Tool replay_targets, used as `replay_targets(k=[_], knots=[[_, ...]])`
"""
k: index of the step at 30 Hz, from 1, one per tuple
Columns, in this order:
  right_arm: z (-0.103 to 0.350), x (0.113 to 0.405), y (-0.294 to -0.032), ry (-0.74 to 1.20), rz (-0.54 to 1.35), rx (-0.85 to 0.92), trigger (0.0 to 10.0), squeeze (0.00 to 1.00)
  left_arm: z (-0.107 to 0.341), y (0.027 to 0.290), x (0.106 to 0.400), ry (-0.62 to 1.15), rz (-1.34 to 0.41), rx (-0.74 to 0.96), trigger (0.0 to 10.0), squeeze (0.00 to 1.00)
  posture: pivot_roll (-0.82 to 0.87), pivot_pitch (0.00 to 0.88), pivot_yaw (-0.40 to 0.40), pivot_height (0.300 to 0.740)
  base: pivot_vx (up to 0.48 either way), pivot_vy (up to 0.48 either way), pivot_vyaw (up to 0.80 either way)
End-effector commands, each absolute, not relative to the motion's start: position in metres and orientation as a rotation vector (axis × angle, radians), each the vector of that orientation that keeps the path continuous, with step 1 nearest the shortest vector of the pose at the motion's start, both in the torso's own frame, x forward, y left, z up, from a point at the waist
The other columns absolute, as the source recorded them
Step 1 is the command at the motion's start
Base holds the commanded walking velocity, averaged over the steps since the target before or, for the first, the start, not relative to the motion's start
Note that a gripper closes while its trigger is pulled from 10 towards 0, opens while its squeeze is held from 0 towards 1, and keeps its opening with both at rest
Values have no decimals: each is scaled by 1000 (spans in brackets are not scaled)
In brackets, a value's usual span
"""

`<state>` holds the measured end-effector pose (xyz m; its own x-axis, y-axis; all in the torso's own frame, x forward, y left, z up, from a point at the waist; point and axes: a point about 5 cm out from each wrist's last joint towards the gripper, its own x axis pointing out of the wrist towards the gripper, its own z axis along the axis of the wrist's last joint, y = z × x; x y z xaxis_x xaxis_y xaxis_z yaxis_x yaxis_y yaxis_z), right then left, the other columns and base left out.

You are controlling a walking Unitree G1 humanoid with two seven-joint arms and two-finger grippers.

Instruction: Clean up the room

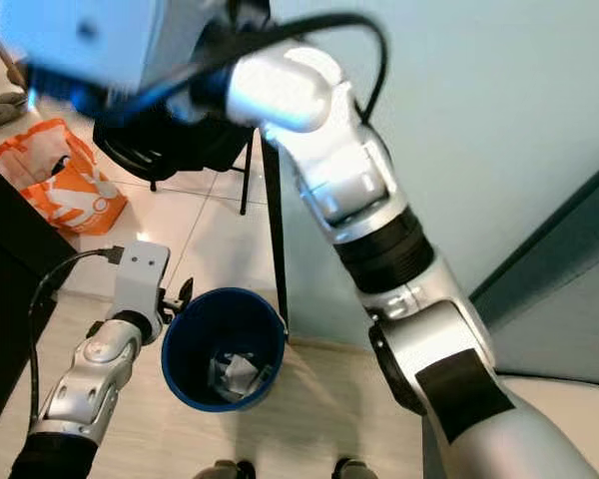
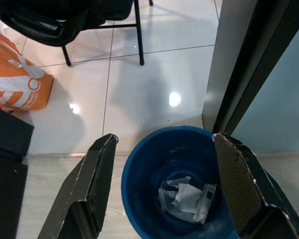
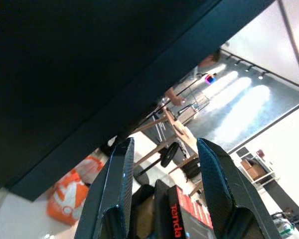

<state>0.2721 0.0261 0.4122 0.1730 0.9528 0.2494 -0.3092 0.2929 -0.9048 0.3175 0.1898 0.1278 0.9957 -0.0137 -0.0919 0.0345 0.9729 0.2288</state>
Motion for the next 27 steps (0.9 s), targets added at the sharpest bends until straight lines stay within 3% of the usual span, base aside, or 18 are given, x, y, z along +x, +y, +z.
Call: replay_targets(k=[1,6,11,12,13,14,16,18,20,21,23,24,26,27], knots=[[416,266,27,-1044,1028,-831,10000,0,123,192,314,116,-31,243,10000,0,38,295,-15,740,0,0,0],[438,285,0,-1037,772,-755,10000,0,121,196,310,125,-22,251,10000,0,46,282,-11,740,0,0,0],[446,304,-19,-930,719,-592,10000,0,119,197,308,128,-9,241,10000,0,42,276,-14,740,0,0,0],[443,309,-52,-878,720,-544,10000,0,118,196,307,129,-7,239,10000,0,41,269,-16,740,0,0,0],[443,309,-52,-878,720,-544,10000,0,118,196,307,129,-7,239,10000,0,41,269,-16,740,0,0,0],[422,317,-80,-802,729,-443,10000,0,117,196,306,129,0,232,10000,0,42,264,-17,740,0,0,0],[422,317,-80,-802,729,-443,10000,0,117,196,306,129,0,232,10000,0,42,264,-17,740,0,0,0],[367,329,-109,-650,707,-236,10000,0,114,197,303,134,14,225,10000,0,42,233,-11,740,0,0,0],[367,329,-109,-650,707,-236,10000,0,114,197,303,134,14,225,10000,0,42,233,-11,740,0,0,0],[337,336,-111,-567,680,-158,10000,0,113,198,302,136,17,225,10000,0,42,228,-9,740,0,0,0],[337,336,-111,-567,680,-158,10000,0,113,198,302,136,17,225,10000,0,42,228,-9,740,0,0,0],[307,343,-112,-489,636,-97,10000,0,111,199,301,141,18,226,10000,0,42,216,-11,740,0,0,0],[307,343,-112,-489,636,-97,10000,0,111,199,301,141,18,226,10000,0,42,216,-11,740,0,0,0],[280,346,-113,-416,607,-60,10000,0,110,198,300,144,16,228,10000,0,47,205,-19,740,0,0,0]])
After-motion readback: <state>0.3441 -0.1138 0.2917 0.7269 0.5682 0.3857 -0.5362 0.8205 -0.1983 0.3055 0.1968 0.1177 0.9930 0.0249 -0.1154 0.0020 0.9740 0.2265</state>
